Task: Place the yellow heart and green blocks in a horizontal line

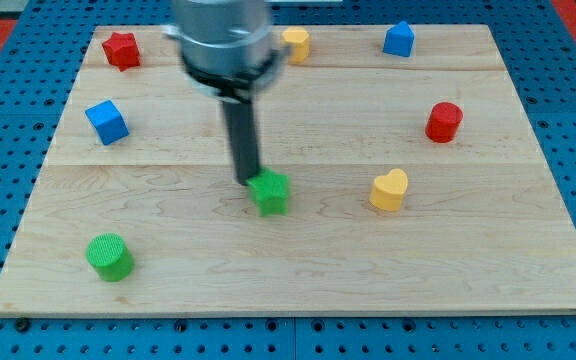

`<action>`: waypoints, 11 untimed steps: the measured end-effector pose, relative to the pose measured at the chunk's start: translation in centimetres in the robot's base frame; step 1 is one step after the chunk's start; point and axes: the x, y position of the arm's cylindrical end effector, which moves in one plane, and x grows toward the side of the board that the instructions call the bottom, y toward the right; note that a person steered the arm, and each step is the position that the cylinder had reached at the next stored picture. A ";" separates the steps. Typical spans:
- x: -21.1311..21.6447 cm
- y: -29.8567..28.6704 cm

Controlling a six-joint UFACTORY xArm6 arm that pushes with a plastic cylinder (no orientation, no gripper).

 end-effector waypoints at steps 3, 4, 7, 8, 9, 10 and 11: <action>-2.3 3.1; -0.8 12.4; -0.7 22.4; 0.8 14.4; 5.0 15.7; 5.9 17.9; 8.9 17.0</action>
